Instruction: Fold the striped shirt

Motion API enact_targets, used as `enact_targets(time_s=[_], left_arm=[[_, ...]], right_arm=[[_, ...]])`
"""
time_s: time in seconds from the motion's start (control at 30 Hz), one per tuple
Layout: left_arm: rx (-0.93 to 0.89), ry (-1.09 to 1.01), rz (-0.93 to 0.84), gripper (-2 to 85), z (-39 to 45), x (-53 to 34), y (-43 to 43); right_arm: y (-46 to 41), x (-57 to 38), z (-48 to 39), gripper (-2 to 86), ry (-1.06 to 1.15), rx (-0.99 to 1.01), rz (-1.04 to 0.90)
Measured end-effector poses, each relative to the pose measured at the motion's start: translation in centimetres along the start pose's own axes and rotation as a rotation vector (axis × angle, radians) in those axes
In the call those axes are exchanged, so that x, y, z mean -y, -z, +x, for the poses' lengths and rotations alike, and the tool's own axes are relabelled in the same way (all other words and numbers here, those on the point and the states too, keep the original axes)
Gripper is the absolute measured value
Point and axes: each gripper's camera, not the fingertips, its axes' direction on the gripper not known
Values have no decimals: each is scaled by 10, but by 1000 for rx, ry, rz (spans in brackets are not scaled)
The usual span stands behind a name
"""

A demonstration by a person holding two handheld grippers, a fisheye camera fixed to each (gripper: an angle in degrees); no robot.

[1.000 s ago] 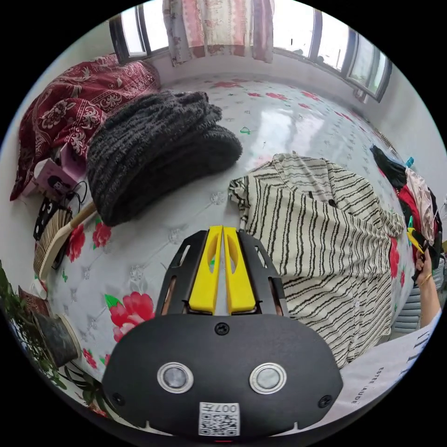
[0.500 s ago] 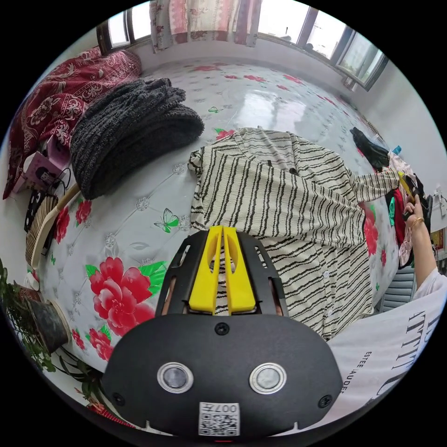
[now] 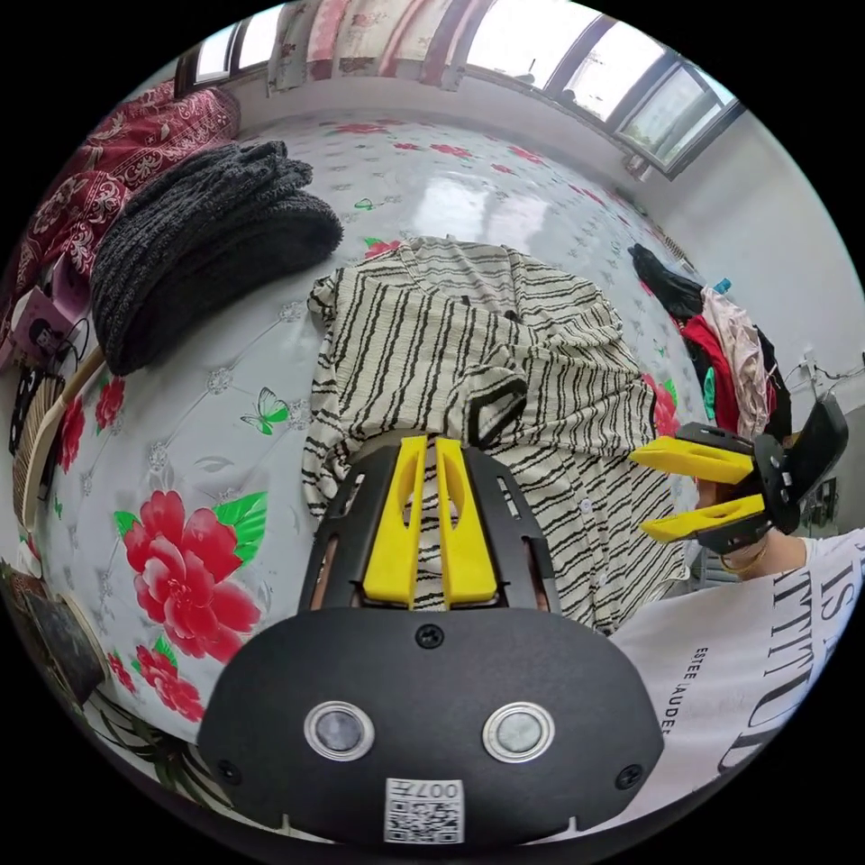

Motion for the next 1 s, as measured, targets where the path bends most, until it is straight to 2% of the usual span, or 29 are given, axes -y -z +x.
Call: enact_targets(time_s=[0.17,0.27,0.37,0.43,0.53,0.57,0.63,0.83,0.93,1.0], left_arm=[[-24,-85,-7,47,-15,3,-3],[-98,-177,23,78,-6,25,-11],[-139,-303,-5,107,18,52,-30],[-72,-382,-18,101,34,64,-43],[84,-457,-22,28,48,72,-58],[93,-482,-25,10,48,73,-56],[67,-490,40,0,41,71,-37],[-115,-514,172,-7,5,34,52],[-155,-582,75,-6,1,10,55],[-107,-617,-5,-4,2,-3,37]], right_arm=[[27,-13,63,60,-170,-245,-8],[37,-6,107,57,-237,-268,-27],[27,13,127,51,-201,-270,-78],[15,25,129,45,-148,-280,-112],[-15,39,136,29,-102,-297,-223],[-25,41,139,22,-94,-300,-282],[-23,41,136,14,-78,-314,-277],[32,26,109,2,-27,-254,-163],[27,19,99,4,-22,-159,-231],[8,16,96,10,-29,-53,-309]])
